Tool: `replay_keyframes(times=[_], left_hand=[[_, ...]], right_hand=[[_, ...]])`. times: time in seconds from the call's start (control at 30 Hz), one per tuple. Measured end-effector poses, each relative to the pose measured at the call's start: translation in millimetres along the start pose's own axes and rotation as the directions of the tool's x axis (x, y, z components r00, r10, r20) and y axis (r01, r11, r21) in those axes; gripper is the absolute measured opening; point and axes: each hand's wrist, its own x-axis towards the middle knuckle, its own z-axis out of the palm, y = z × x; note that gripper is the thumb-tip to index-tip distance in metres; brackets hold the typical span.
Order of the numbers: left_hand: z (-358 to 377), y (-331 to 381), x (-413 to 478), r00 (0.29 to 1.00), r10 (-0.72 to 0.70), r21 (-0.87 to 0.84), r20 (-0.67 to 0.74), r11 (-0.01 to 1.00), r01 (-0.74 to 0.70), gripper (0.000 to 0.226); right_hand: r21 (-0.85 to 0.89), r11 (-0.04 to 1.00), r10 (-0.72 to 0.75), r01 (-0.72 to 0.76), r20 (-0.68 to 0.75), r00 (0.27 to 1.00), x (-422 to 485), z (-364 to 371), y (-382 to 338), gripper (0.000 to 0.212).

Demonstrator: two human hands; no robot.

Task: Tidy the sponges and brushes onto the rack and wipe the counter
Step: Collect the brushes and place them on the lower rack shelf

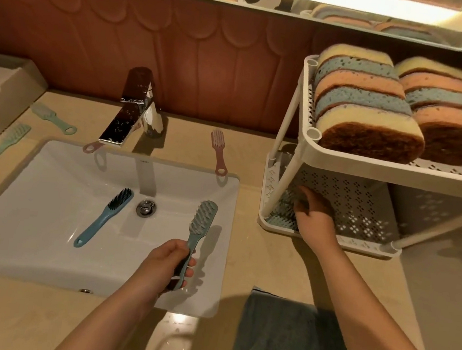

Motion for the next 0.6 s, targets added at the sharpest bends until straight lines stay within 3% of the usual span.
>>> replay_keyframes(times=[0.1, 0.2, 0.33, 0.5, 0.6], left_hand=[[1.4, -2.6, 1.5, 0.994, 0.095, 0.123, 0.045, 0.987, -0.100, 0.019], [7.5, -2.2, 1.7, 0.985, 0.136, 0.180, 0.109, 0.972, -0.154, 0.020], [22.5, 5.2, -1.0, 0.961, 0.187, 0.199, 0.202, 0.953, -0.227, 0.019], [44.6, 11.4, -5.4, 0.905, 0.259, 0.232, 0.338, 0.909, -0.346, 0.015], [56.3, 14.2, -5.2, 0.879, 0.260, 0.289, 0.400, 0.874, -0.390, 0.012]], right_hand=[[0.241, 0.970, -0.016, 0.009, 0.026, 1.000, -43.4, -4.2, -25.4, 0.027], [0.490, 0.870, -0.007, -0.058, 0.130, 0.991, -86.9, -1.0, -52.5, 0.017], [0.637, 0.749, 0.078, -0.180, 0.186, 0.980, -118.2, 17.6, -72.0, 0.032], [0.816, 0.556, 0.225, -0.161, 0.039, 0.974, -125.7, 23.6, -77.6, 0.034], [0.857, 0.503, 0.281, -0.115, -0.036, 0.959, -125.3, 16.2, -75.1, 0.032]])
